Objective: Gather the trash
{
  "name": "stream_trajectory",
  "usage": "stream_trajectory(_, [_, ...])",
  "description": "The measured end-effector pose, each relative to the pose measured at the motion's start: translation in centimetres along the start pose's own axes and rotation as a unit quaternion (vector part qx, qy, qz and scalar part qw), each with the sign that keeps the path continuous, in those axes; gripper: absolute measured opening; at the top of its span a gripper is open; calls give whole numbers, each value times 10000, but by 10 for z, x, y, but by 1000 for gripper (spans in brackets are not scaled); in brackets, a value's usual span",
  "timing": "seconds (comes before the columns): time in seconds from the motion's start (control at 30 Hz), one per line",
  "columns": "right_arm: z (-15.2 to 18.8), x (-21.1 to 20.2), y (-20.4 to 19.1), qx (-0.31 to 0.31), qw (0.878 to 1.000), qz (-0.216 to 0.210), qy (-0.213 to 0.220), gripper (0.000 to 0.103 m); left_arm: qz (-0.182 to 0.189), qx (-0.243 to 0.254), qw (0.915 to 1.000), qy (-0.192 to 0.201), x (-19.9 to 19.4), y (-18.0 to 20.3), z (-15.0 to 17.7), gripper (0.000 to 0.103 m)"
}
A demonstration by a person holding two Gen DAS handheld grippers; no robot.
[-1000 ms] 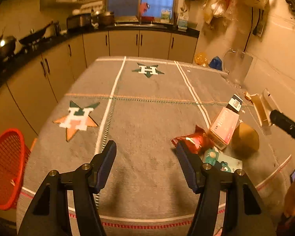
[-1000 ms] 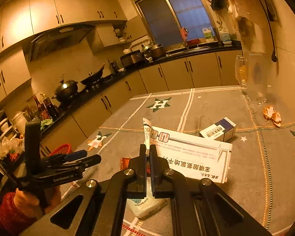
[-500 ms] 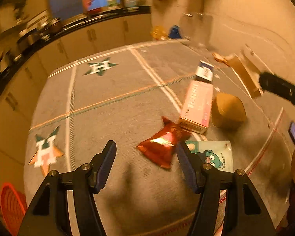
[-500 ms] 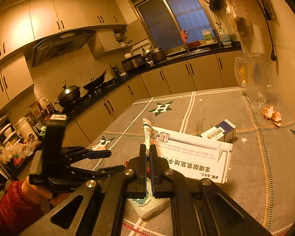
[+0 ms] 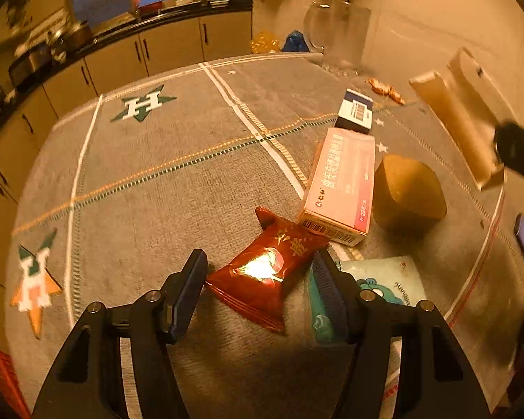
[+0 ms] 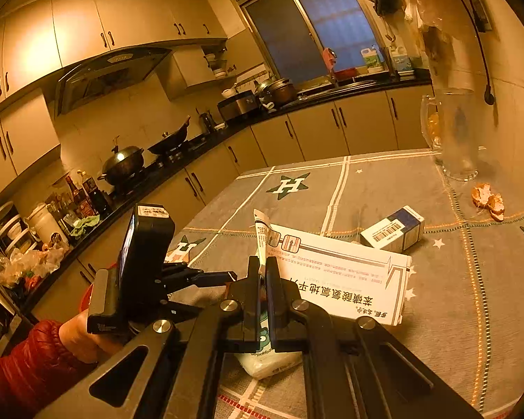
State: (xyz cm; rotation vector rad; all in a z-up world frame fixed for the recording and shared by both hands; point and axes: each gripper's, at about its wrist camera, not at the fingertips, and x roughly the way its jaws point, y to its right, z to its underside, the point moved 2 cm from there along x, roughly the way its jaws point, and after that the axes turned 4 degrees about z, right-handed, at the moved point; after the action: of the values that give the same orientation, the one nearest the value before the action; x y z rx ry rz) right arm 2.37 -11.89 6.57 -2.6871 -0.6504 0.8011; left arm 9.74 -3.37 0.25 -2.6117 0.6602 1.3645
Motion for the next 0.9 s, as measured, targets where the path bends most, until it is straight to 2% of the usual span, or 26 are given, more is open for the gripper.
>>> stream_trajectory(0.1, [0,2,-1,-26,10000,15,-16,4,298,-388,9988,64,-1,-8,4,52])
stream_trajectory(0.2, [1,3,-3,-19,10000,39,-26,4,407,-601,9973,86,-2,-12,8,49])
stream_trajectory(0.43, [2,8,-6,-97,9999,73,-61,4,279,-591,9978,65,3,-7,4,52])
stream_trajectory(0.5, [3,9,-4,-106,9999,82,-69,4,224,-561,9981,83,3,-4,3,50])
stream_trajectory(0.53, [3,9,-4,-104,9999,91,-73,4,241,-554,9981,109,2,-3,4,45])
stream_trajectory(0.67, [4,9,-5,-129,9998,115,-68,4,104,-619,9978,204,-1,-3,7,42])
stream_trajectory(0.9, [6,12,-8,-233,9996,123,-89,4,-264,-791,9945,627,-32,-10,25,42])
